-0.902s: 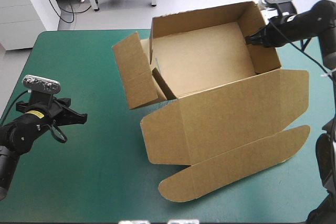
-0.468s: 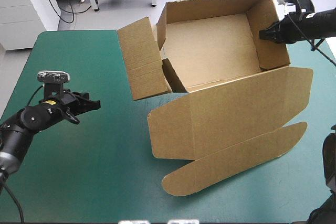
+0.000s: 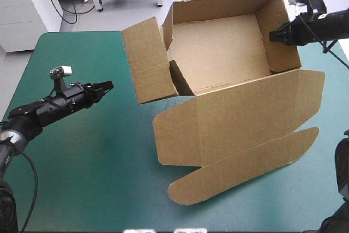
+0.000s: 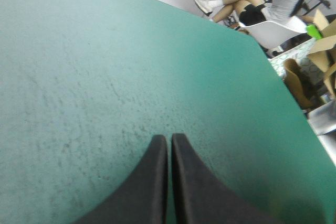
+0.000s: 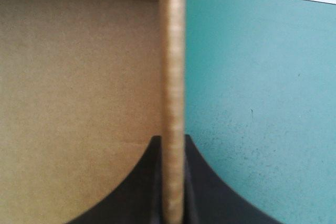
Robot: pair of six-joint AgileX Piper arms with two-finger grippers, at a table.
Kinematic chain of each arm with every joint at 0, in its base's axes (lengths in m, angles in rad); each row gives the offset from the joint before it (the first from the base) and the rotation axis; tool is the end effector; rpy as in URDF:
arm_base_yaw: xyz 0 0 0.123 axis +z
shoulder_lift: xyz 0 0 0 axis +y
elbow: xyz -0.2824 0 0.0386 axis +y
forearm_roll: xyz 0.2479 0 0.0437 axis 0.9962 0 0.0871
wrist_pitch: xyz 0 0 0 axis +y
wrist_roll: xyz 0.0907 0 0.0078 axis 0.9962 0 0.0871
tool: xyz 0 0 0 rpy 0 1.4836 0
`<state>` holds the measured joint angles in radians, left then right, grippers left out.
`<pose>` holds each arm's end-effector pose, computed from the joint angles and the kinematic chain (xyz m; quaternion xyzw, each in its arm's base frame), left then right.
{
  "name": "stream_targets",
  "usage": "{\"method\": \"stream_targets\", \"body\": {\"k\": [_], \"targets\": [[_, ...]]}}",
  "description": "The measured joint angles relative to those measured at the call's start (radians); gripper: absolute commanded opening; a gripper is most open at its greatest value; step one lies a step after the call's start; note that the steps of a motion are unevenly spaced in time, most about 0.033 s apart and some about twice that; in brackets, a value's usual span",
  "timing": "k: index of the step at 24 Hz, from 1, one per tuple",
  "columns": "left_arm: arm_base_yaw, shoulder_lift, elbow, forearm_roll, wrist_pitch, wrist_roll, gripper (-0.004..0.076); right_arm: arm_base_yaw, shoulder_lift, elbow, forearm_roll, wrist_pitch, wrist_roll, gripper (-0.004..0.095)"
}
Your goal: Fold the box
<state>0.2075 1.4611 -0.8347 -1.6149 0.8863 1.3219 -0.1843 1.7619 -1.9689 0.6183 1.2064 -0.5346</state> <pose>0.2932 -0.0104 0.2712 0.0124 0.8047 -0.3920 0.4457 0.3789 -0.0204 0.4296 -0.1466 0.8895 0.1763 0.3953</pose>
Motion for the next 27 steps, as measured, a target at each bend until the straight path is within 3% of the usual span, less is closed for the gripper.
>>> {"method": "stream_targets", "body": {"k": [6, 9, 13, 17, 18, 27], "targets": [[0.006, 0.102, -0.011, -0.053, 0.21, 0.011, 0.0014, 0.065, 0.0, 0.0, -0.014, -0.004, 0.0, -0.0019], [0.006, 0.133, -0.031, -0.057, 0.255, -0.033, 0.0045, 0.118, 0.0, 0.0, -0.035, -0.02, 0.003, -0.0019], [0.006, 0.138, -0.039, -0.058, 0.267, -0.044, 0.0175, 0.169, 0.0, 0.0, -0.075, -0.051, 0.027, -0.0019], [0.006, 0.138, -0.041, -0.058, 0.274, -0.044, 0.0427, 0.245, 0.0, 0.0, -0.179, -0.116, 0.099, -0.0019], [0.006, 0.138, -0.041, -0.058, 0.274, -0.044, 0.0449, 0.274, 0.0, 0.0, -0.23, -0.138, 0.123, -0.0019], [-0.007, 0.138, -0.043, -0.059, 0.272, -0.037, 0.0465, 0.424, 0.0, 0.003, -0.537, -0.248, 0.304, -0.0018]]}}
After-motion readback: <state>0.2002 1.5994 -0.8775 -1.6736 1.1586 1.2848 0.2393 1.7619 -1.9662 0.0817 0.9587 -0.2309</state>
